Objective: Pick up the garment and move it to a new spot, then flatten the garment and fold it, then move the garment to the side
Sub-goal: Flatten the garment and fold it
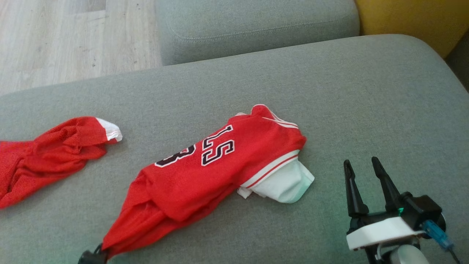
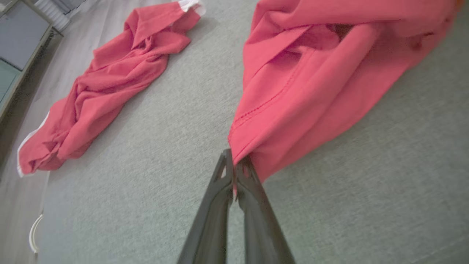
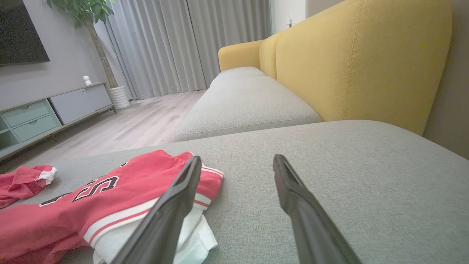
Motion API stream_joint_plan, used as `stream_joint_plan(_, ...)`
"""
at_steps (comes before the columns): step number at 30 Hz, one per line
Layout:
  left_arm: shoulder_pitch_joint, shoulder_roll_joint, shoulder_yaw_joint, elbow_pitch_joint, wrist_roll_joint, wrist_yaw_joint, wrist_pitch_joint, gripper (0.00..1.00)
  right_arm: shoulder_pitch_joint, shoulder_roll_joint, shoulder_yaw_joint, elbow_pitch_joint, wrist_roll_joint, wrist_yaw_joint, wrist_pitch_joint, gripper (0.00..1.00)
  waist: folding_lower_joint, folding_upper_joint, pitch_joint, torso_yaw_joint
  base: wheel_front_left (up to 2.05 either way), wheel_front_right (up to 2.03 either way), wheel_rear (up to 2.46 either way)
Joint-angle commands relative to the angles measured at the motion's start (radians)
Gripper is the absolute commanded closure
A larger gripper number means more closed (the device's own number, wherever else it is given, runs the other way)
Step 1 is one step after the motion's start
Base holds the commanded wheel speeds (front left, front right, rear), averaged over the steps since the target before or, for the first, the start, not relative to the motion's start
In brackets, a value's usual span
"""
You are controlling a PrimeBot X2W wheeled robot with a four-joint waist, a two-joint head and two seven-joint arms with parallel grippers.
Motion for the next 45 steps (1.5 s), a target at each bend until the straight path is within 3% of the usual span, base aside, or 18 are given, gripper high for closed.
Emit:
stream_joint_plan(1,-0.031,0.007,0.058,-0.006,-0.001,0.021,-0.025,0.98,-0.018,-0.003,0.022,-0.028,0.0,0.008,-0.011,0.0,0.0,0.0,0.0,0.0,0.0,0.0,0.0)
stream_joint_plan(3,-0.025,-0.012,0.062,0.012,-0.011,0.032,-0.039,0.45,-0.018,-0.003,0.023,-0.027,-0.002,0.008,-0.011,0.0,0.0,0.0,-0.001,0.0,0.0,0.0,0.0)
stream_joint_plan(4,-0.021,-0.023,0.063,0.015,-0.021,0.034,-0.042,0.0,-0.018,-0.003,0.024,-0.027,-0.003,0.008,-0.011,0.0,0.0,0.0,-0.002,0.0,0.0,0.0,0.0)
stream_joint_plan(11,-0.009,-0.076,0.106,-0.067,-0.08,0.064,-0.078,0.0,-0.021,-0.005,0.032,-0.024,-0.005,0.008,-0.011,0.0,0.0,0.0,-0.009,-0.013,0.0,0.0,0.0)
stream_joint_plan(15,-0.052,-0.108,0.084,-0.153,-0.082,0.024,-0.116,0.0,-0.024,-0.007,0.035,-0.022,-0.007,0.008,-0.011,0.0,0.0,0.0,-0.006,-0.019,0.0,0.0,0.0)
stream_joint_plan(19,-0.145,-0.172,-0.007,-0.16,-0.056,-0.052,-0.115,0.0,-0.036,-0.007,0.047,-0.019,-0.007,0.008,-0.011,0.0,0.0,0.0,0.0,-0.034,0.0,0.0,0.0)
stream_joint_plan(22,-0.237,-0.238,-0.099,-0.096,-0.026,-0.127,-0.103,0.0,-0.053,-0.007,0.059,-0.018,-0.005,0.008,-0.011,0.0,0.0,0.0,0.011,-0.051,0.0,0.0,0.0)
stream_joint_plan(23,-0.237,-0.238,-0.099,-0.096,-0.026,-0.127,-0.103,0.0,-0.053,-0.007,0.059,-0.018,-0.005,0.008,-0.011,0.0,0.0,0.0,0.011,-0.051,0.0,0.0,0.0)
stream_joint_plan(26,-0.333,-0.312,-0.176,0.004,0.005,-0.193,-0.097,0.0,-0.064,-0.008,0.065,-0.021,-0.002,0.008,-0.011,0.0,0.0,0.0,0.026,-0.074,0.0,0.0,0.0)
stream_joint_plan(30,-0.445,-0.388,-0.236,0.157,0.05,-0.244,-0.104,0.0,-0.075,-0.007,0.073,-0.02,0.001,0.008,-0.011,0.0,0.0,0.0,0.048,-0.111,0.0,0.0,0.0)
stream_joint_plan(38,-0.578,-0.453,-0.283,0.427,0.116,-0.274,-0.163,0.0,-0.09,-0.005,0.066,-0.023,0.009,0.008,-0.011,0.0,0.0,0.0,0.091,-0.177,0.0,0.0,0.0)
stream_joint_plan(45,-0.662,-0.496,-0.324,0.558,0.156,-0.303,-0.22,0.0,-0.108,-0.004,0.069,-0.026,0.013,0.008,-0.011,0.0,0.0,0.0,0.119,-0.202,0.0,0.0,0.0)
